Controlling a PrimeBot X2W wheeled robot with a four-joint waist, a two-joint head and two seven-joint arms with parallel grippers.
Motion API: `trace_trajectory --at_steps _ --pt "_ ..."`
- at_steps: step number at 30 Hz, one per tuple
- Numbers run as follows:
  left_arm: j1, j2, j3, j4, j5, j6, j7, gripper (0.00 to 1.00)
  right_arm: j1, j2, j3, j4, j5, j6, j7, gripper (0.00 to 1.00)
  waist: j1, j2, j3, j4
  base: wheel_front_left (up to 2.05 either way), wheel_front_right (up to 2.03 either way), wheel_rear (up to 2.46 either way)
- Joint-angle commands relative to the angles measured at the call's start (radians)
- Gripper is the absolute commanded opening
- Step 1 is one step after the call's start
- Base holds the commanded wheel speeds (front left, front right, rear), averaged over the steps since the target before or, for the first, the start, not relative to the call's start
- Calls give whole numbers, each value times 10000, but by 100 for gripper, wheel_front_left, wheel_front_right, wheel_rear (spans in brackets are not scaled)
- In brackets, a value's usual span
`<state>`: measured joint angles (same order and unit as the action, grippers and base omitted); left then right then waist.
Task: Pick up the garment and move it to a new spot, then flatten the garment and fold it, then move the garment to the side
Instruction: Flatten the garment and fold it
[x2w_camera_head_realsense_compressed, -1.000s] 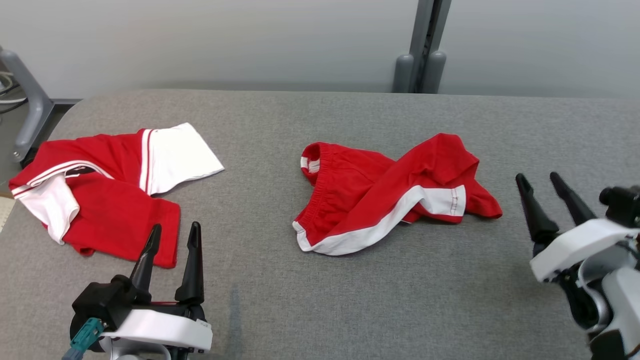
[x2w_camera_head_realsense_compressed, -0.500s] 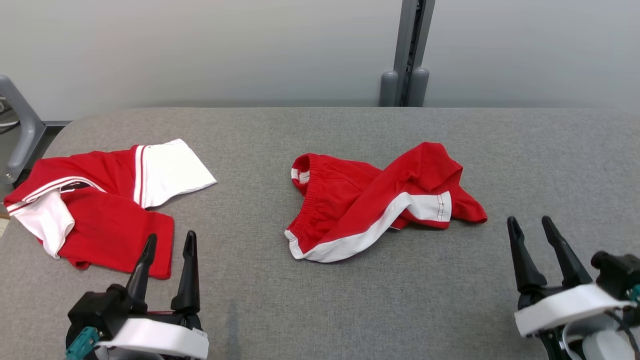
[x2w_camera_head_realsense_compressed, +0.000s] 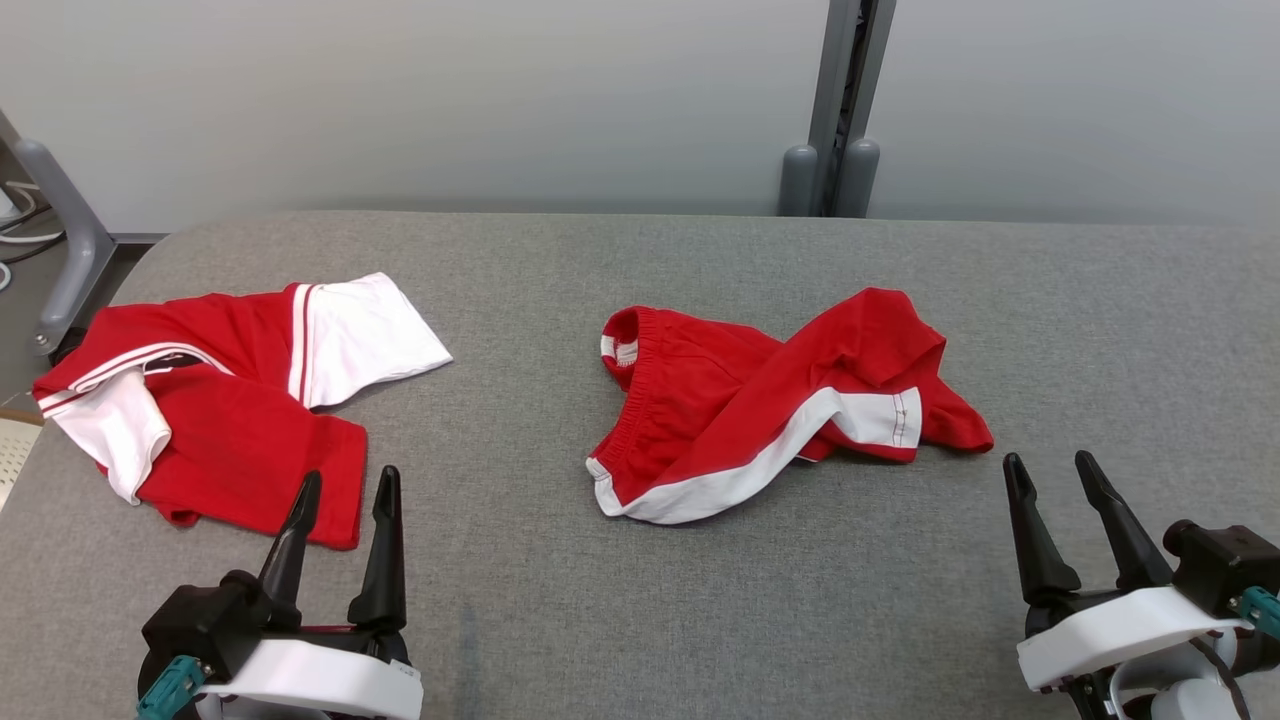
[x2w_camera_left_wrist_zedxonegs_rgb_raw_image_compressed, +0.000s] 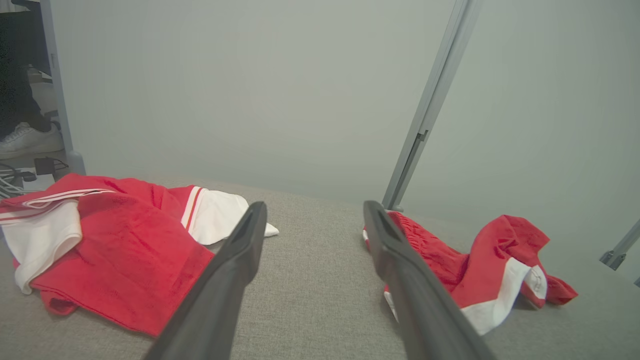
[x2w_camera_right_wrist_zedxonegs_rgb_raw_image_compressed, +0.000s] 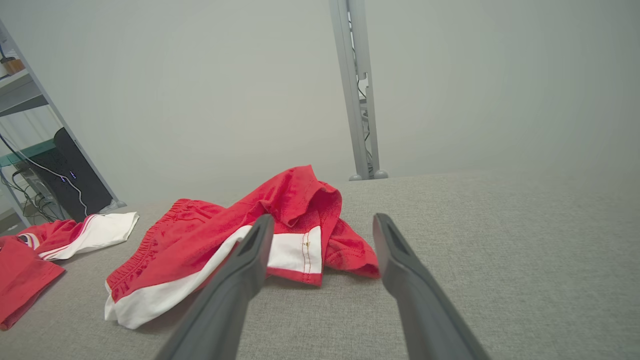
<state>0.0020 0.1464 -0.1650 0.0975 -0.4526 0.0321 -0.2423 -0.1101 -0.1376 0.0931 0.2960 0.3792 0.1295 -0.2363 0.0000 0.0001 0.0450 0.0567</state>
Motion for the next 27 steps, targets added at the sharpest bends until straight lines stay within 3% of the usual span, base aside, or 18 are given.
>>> trace_trajectory --at_steps 1,10,27 --pt "-2 73 -4 -27 -89 36 -10 100 -15 -26 -56 -64 -37 24 57 100 0 -1 17 45 0 0 0" --pt "-15 80 -84 -14 -125 72 18 100 -576 -93 389 400 -3 24 483 100 0 -1 128 80 0 0 0" --pt "-542 -60 -297 168 -138 34 -23 100 -3335 -648 1280 3705 560 22 1529 100 0 -1 776 995 0 0 0"
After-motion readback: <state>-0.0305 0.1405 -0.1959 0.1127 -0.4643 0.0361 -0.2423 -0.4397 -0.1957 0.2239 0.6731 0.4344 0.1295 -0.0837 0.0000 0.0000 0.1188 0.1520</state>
